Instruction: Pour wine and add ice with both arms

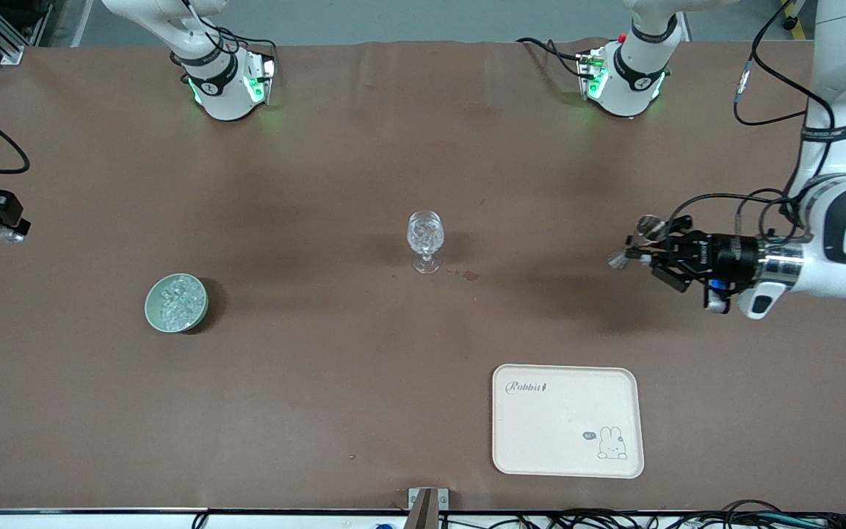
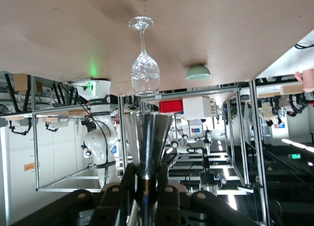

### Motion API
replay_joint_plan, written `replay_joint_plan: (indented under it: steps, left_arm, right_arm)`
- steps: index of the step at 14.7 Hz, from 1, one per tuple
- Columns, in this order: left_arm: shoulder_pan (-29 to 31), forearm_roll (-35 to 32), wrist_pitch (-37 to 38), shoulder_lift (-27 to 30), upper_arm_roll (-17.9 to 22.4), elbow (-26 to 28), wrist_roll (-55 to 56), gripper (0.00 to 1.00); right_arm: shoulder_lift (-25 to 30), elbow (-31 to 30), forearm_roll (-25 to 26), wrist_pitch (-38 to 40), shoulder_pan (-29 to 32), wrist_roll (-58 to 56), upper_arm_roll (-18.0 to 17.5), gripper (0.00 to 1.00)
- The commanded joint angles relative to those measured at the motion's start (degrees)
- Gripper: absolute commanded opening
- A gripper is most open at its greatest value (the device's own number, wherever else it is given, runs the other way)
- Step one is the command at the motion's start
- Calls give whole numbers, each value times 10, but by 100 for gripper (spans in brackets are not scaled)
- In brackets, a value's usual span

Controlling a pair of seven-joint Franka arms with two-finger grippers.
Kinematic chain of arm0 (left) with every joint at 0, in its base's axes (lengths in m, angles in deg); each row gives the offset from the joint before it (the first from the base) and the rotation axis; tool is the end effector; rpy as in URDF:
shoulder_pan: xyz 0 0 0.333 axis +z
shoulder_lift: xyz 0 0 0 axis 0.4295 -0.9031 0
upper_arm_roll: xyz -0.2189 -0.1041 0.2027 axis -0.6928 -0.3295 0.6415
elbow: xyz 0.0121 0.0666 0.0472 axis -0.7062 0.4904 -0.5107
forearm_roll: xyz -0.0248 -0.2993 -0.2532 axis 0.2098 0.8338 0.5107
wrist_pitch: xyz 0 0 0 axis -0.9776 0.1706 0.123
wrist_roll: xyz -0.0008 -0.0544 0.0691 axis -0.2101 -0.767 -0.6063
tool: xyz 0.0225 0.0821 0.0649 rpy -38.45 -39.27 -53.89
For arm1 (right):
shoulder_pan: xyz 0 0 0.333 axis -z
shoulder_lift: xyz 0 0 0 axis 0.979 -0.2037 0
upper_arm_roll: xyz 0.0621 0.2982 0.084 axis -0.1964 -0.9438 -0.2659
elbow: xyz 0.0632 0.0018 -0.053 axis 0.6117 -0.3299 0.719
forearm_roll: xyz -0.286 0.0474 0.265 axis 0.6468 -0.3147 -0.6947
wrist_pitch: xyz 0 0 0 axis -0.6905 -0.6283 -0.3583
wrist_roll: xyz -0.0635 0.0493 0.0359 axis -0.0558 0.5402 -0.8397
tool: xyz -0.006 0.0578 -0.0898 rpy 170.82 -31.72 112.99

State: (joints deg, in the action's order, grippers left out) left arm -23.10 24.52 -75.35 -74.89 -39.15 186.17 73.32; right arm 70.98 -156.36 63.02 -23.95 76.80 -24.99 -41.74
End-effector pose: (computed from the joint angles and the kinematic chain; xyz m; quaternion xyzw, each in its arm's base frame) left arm 0.6063 -0.0613 0.3460 0.6375 0.4510 -0.4766 0.4038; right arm 0.5749 -0.0508 0.6157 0.9981 -0.0595 0.0089 0.0145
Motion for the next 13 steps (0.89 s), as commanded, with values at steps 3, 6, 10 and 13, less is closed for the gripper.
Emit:
replay_joint_plan:
  steps: [3,6,10,13]
  left_arm:
    - [2,-44,-105,35,-120,17,64,0]
    - [2,-49,-194,35,-188,43,78,1]
    - [-9,-62,-303,11,-250,48,107,1]
    - [-23,-102,-366,-16,-284,45,126,1]
  right_arm:
    - [18,-17,-5,-1,7,7,-5,1]
    - [18,-17,-6,0,18,6,-10,1]
    - [23,-25,-6,-1,34,6,-25,1]
    - [23,-26,-7,-2,28,6,-24,1]
